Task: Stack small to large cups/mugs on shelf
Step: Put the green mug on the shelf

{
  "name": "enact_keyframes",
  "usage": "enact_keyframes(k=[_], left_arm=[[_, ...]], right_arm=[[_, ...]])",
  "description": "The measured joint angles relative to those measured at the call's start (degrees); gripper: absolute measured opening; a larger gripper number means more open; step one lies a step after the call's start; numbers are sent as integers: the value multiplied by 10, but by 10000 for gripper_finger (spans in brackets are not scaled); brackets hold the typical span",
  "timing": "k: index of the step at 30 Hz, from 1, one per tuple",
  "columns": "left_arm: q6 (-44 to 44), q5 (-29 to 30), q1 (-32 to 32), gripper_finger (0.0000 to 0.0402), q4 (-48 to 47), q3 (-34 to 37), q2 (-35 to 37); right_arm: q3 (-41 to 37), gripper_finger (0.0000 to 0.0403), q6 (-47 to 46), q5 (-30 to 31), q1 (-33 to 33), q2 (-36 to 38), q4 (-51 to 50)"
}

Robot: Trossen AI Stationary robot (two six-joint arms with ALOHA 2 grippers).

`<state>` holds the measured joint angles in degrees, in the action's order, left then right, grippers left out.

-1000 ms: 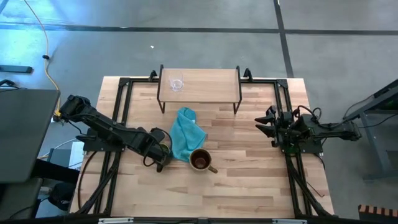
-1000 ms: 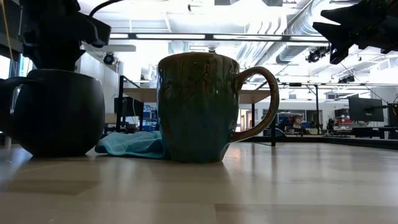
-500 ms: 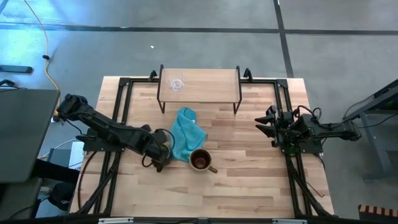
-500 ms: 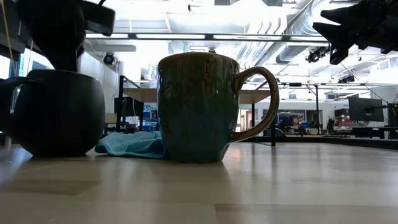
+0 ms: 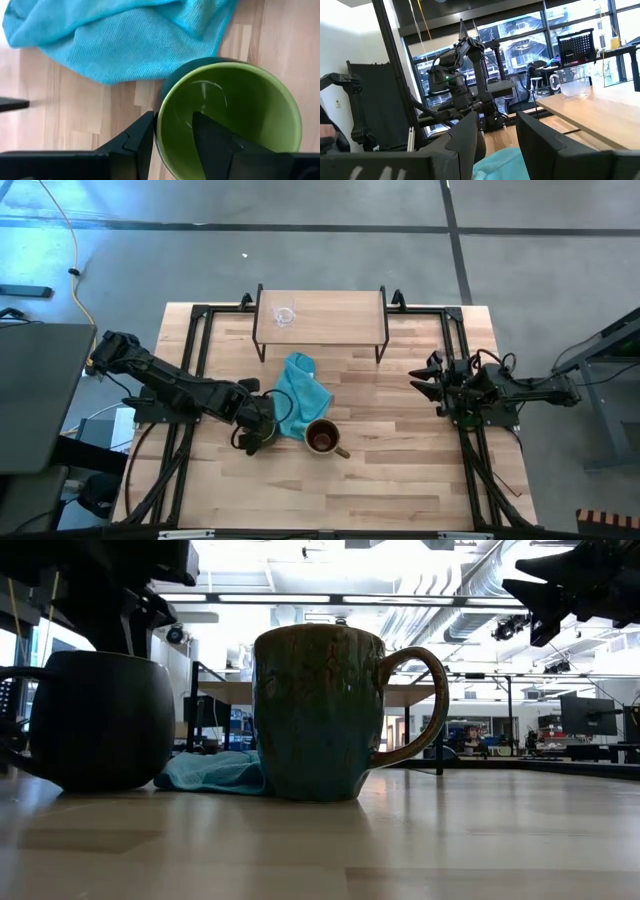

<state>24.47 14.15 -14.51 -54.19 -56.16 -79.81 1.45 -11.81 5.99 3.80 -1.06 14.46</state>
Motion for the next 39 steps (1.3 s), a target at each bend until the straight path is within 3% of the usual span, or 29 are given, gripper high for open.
enact_keyframes(k=[11,21,39], left_arm=[[135,-10,64,122,-67,1,-1],[107,-35,63,122,-25,1,2],[-82,-56,63,122,13,1,2]], right_arm=[[0,128,-13,-2,0,0,-1],[0,128,-13,-2,0,0,-7],[0,128,-13,-4,0,0,-31]])
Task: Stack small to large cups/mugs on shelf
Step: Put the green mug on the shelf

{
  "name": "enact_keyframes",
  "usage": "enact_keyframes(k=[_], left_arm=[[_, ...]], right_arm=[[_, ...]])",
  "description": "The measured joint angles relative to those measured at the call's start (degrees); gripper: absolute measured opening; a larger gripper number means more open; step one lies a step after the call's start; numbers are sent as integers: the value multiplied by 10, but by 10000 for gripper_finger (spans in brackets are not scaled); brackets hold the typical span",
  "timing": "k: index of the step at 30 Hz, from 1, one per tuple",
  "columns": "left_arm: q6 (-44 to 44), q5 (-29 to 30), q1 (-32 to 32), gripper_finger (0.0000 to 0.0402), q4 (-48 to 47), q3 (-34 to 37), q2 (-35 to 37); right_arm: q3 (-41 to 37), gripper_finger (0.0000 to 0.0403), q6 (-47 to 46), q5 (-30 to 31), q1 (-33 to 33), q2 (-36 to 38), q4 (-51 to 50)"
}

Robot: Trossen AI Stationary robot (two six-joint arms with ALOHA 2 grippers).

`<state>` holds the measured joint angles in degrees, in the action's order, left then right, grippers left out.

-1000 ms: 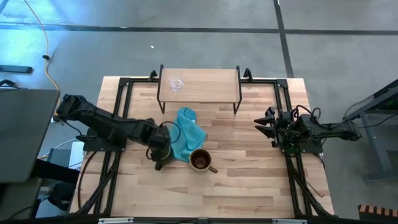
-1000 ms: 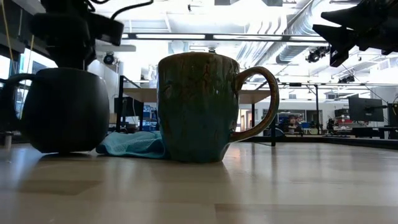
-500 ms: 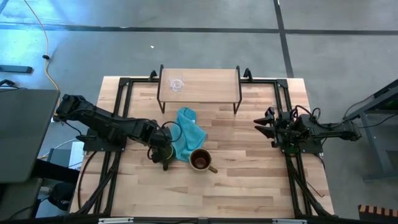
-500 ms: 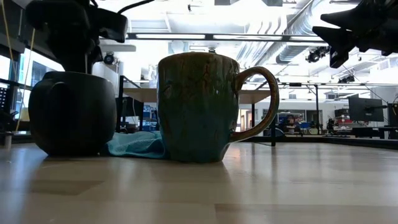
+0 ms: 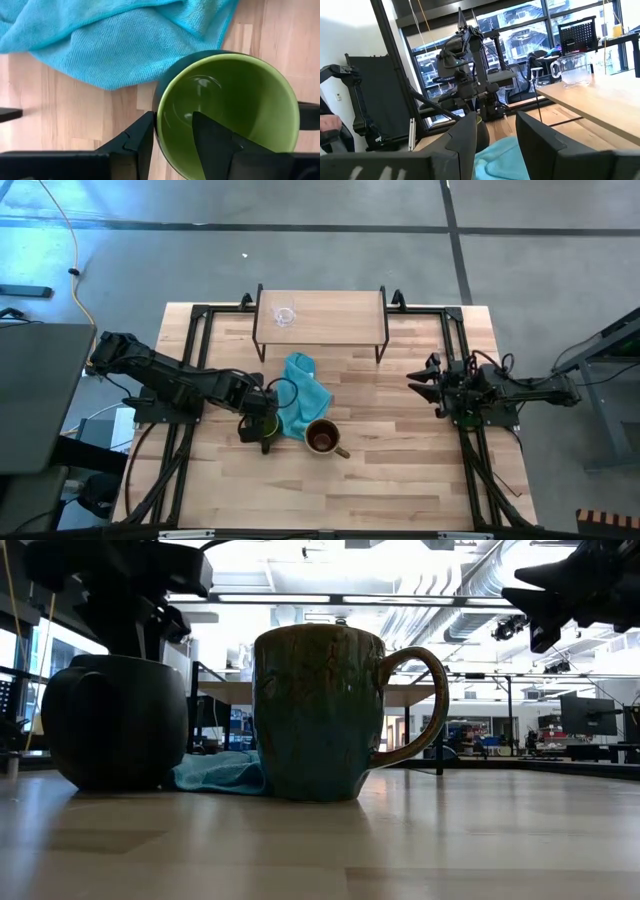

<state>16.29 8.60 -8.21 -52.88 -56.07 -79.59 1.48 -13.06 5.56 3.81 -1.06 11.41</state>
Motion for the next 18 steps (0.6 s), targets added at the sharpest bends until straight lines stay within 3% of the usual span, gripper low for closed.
enact_keyframes(k=[18], left_arm=[[-46,-5,0,122,27,0,-1]], right_arm=[[0,128,-2,0,0,0,-6]])
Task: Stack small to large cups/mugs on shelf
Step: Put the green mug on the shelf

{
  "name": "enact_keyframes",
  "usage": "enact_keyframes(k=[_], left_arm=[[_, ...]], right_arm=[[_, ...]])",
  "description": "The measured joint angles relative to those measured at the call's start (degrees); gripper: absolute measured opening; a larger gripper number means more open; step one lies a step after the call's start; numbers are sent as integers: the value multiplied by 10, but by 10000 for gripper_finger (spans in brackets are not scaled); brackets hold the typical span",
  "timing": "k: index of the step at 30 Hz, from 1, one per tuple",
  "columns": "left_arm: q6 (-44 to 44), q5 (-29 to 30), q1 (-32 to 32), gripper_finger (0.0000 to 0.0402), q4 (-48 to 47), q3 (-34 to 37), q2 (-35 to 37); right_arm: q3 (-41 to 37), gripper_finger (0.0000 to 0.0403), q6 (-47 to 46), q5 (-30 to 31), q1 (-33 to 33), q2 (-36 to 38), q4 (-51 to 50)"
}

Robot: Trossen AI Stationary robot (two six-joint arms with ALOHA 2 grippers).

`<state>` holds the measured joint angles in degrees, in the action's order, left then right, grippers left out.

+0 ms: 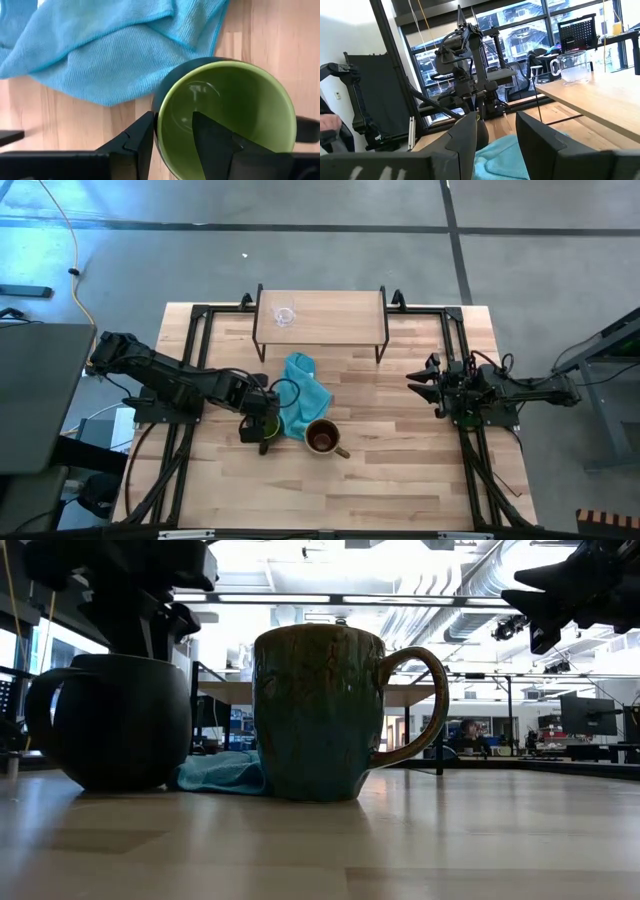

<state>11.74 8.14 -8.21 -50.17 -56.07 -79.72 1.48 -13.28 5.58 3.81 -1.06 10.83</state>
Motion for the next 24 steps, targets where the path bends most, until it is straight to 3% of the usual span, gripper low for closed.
enact_keyframes(k=[24], left_arm=[[-30,11,0,122,-2,0,-1]], right_arm=[[0,128,-19,0,0,0,1]])
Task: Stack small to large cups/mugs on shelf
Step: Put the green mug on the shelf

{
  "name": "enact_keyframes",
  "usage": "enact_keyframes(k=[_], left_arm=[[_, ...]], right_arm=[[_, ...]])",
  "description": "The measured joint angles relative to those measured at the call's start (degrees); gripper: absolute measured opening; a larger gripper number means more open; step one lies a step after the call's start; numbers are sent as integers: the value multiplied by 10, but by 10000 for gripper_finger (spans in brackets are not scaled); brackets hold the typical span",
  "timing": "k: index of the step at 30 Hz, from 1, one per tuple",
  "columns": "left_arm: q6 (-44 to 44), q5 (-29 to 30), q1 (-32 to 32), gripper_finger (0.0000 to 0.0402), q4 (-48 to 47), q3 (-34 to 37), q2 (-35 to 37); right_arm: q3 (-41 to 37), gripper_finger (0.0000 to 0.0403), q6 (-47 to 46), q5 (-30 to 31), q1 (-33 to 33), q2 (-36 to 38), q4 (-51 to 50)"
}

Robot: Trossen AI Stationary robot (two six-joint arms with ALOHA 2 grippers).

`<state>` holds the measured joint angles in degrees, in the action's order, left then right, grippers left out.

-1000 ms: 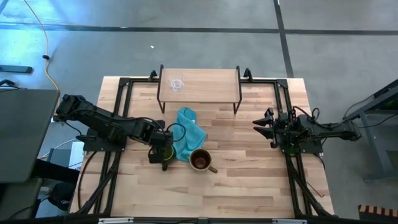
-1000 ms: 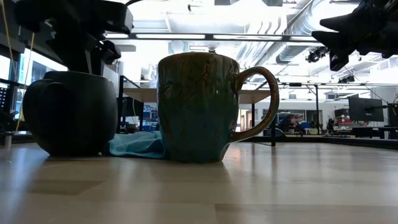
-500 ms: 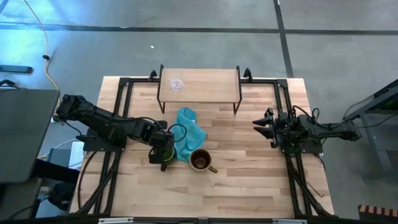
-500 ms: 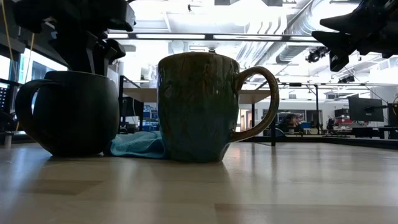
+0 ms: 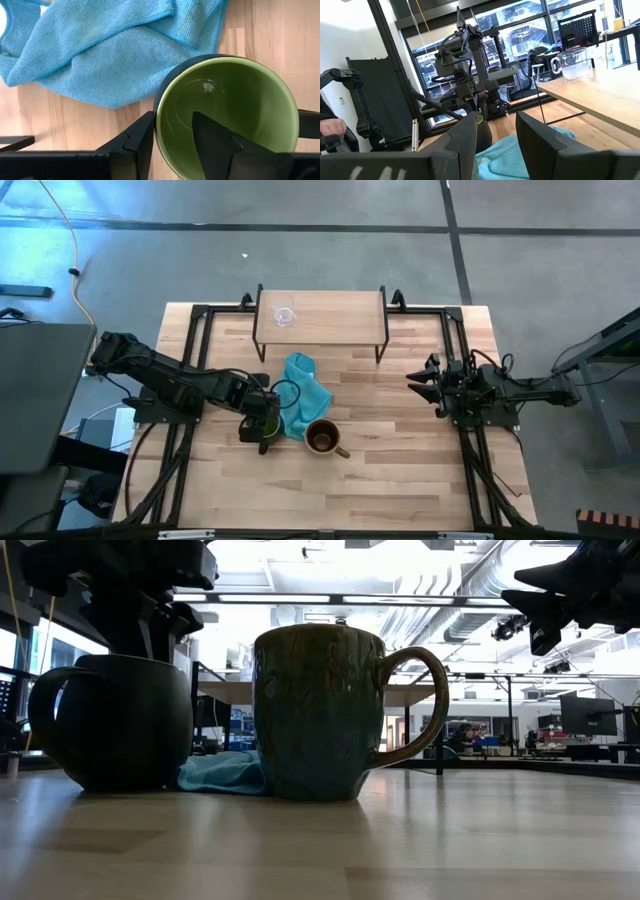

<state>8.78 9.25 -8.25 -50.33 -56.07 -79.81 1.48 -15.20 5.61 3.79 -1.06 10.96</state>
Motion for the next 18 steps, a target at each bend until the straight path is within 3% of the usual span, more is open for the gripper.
enact_keyframes(k=[18], left_arm=[[-10,-40,1,122,2,-1,-29]], right_arm=[[0,128,2,0,0,0,-1]])
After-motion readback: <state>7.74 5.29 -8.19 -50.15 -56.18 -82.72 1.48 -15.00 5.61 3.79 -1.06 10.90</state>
